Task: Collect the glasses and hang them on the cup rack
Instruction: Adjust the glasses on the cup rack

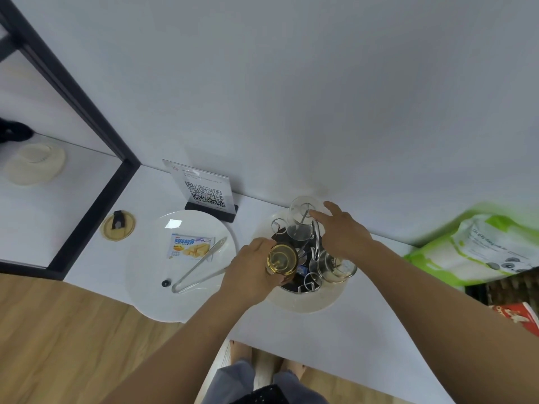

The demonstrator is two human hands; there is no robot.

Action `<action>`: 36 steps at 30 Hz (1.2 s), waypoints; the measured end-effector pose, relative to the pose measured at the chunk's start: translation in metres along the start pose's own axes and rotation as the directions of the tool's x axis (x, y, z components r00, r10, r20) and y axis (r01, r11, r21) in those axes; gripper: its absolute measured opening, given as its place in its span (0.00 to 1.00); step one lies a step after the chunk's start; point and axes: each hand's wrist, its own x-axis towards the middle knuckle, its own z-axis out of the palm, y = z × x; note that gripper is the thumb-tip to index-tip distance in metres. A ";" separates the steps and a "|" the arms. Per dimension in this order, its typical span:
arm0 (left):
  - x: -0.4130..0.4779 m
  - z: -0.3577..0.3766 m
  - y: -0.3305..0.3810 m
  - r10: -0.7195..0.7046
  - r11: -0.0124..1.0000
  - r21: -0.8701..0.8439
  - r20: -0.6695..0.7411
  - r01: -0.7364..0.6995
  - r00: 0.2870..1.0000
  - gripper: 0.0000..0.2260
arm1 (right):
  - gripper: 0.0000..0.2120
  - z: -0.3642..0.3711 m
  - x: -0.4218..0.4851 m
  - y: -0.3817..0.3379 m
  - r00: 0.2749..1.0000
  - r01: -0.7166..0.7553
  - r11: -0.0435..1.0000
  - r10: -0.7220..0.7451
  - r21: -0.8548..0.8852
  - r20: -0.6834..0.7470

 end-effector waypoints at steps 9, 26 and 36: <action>0.001 0.000 -0.003 0.000 1.000 0.009 -0.010 0.000 1.000 0.29 | 0.36 0.005 0.000 0.000 1.000 -0.006 1.000 0.006 0.012 -0.023; 0.005 -0.002 -0.007 0.014 1.000 0.000 0.001 -0.014 1.000 0.29 | 0.33 0.003 -0.015 0.017 0.999 -0.018 0.994 0.023 0.107 -0.043; 0.007 0.004 -0.004 0.002 1.000 0.021 -0.011 -0.002 1.000 0.29 | 0.28 0.043 -0.077 0.046 0.981 -0.036 0.991 0.059 0.126 -0.186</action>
